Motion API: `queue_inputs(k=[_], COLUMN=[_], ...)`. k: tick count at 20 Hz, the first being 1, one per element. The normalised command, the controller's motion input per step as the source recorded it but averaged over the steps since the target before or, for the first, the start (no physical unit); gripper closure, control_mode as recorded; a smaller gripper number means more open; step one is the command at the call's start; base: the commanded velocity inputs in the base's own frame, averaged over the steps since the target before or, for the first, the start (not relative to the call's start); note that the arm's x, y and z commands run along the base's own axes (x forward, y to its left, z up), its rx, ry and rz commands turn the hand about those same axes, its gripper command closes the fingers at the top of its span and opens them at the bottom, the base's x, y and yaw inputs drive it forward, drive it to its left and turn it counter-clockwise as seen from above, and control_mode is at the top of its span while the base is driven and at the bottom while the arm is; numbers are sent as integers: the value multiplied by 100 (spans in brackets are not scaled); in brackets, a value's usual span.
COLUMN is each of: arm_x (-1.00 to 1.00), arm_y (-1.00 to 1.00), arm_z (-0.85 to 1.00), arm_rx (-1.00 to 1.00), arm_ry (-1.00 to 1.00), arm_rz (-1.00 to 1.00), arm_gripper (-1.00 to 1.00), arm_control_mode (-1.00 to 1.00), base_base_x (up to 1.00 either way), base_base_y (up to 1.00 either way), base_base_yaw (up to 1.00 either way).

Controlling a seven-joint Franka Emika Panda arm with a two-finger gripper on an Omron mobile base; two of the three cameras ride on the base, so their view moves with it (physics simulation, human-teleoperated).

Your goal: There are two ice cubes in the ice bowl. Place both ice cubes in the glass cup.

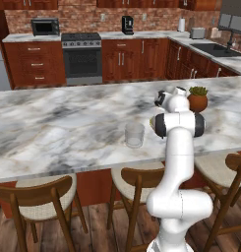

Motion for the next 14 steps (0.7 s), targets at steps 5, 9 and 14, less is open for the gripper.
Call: queue_inputs(k=[5, 9, 14], arm_x=[0, -24, -78], arm_y=[2, 13, 50], arm_z=[15, 82, 95], arm_rx=[0, 0, 0], arm_ry=[-2, -8, -7], arm_rz=[-5, -4, 0], arm_gripper=[100, 100, 100], arm_control_mode=[-100, -100, -100], base_base_x=[0, 0, 0], base_base_y=[0, 0, 0], base_base_yaw=[0, 0, 0])
